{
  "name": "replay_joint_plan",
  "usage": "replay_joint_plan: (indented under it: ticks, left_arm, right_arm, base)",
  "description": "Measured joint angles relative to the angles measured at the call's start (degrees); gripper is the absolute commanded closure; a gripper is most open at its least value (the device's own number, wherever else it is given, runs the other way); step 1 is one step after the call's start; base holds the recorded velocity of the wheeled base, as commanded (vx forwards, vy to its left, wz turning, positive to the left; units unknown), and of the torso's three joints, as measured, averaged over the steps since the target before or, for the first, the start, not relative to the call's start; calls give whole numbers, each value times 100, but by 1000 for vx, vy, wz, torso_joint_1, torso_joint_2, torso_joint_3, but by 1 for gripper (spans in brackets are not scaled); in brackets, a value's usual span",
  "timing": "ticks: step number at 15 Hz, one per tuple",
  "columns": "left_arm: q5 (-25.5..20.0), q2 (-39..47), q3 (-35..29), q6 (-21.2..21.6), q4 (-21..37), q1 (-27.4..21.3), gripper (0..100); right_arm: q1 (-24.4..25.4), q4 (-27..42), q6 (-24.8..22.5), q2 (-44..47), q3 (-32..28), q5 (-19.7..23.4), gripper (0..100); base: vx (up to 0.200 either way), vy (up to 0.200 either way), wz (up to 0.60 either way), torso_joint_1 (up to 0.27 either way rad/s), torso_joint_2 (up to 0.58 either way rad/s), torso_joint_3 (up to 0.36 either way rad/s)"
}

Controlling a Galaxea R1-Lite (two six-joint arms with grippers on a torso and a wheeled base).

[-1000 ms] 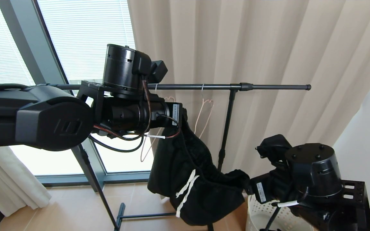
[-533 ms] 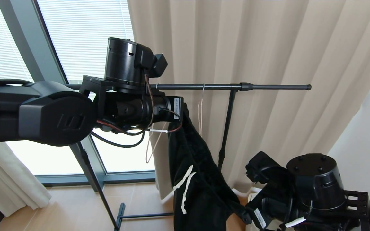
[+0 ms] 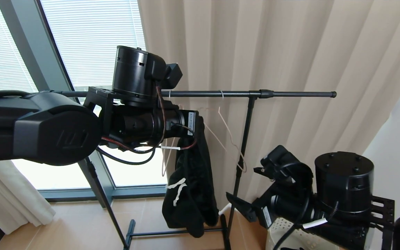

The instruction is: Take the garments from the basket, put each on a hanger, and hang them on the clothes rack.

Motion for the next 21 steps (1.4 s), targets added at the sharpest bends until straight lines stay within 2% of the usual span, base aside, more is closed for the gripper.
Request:
replay_joint_plan:
  ticks: [3, 6, 9, 13, 14, 21]
  left_arm:
    - [-5, -102, 168, 15, -4, -34, 100]
    - [-5, -190, 221, 30, -6, -41, 100]
    - [-11, -257, 232, 48, -11, -61, 100]
    - [-16, -325, 263, 44, -11, -171, 100]
    - [-13, -329, 271, 44, -12, -185, 100]
    - [-51, -561, 662, 140, 5, -30, 100]
  right_arm:
    - [37, -43, 12, 474, -478, 13, 0]
    - [177, -210, 26, 785, -560, 13, 0]
    - [160, -251, 44, 1006, -436, 2, 0]
    - [-143, -974, 45, 1340, 5, -17, 0]
    - [-190, -1097, 41, 1425, 68, -17, 100]
    - [-571, -1319, 30, 1631, 204, -12, 100]
  base:
    - [0, 0, 0, 0, 0, 0]
    - [0, 0, 0, 0, 0, 0]
    - [0, 0, 0, 0, 0, 0]
    - [0, 0, 0, 0, 0, 0]
    - [0, 0, 0, 0, 0, 0]
    - [0, 0, 0, 0, 0, 0]
